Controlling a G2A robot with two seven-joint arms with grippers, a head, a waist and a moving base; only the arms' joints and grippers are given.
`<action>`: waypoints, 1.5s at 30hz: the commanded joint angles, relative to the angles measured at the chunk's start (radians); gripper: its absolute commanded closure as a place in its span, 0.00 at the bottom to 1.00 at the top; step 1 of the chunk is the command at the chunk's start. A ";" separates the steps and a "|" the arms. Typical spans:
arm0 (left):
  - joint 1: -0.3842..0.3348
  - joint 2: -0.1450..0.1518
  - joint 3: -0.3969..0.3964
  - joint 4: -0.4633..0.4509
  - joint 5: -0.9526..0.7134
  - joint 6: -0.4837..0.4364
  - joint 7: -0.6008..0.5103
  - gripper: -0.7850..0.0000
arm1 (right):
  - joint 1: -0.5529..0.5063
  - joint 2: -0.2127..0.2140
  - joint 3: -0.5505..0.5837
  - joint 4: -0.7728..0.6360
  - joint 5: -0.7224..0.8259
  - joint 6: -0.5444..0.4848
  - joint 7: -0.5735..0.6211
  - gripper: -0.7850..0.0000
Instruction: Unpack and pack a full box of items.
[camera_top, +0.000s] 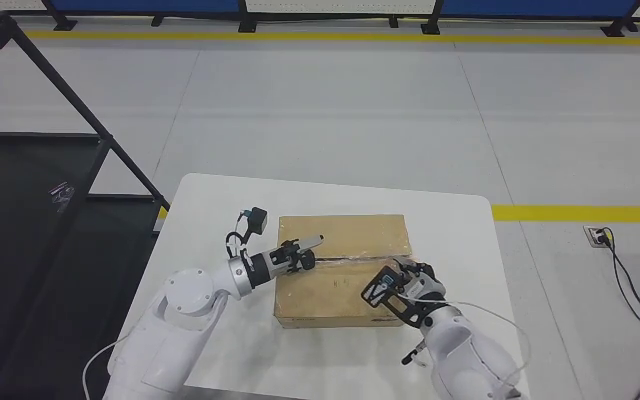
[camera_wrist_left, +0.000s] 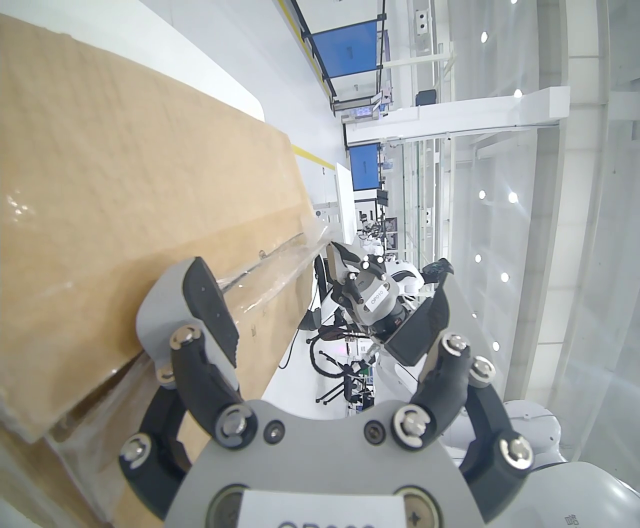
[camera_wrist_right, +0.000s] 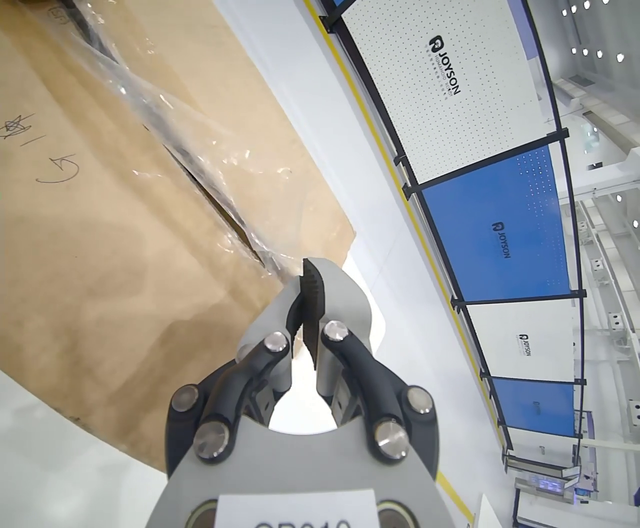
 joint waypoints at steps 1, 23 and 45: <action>0.000 0.000 0.000 0.000 0.000 0.000 -0.001 0.00 | -0.006 0.000 0.009 -0.001 0.002 0.006 -0.007 1.00; 0.000 -0.002 0.000 -0.001 0.005 0.001 -0.007 0.00 | -0.037 -0.011 0.082 -0.004 0.027 0.117 -0.002 1.00; 0.005 -0.004 -0.003 -0.003 0.007 0.002 -0.005 0.00 | 0.014 -0.029 0.113 0.069 0.078 0.173 0.025 0.59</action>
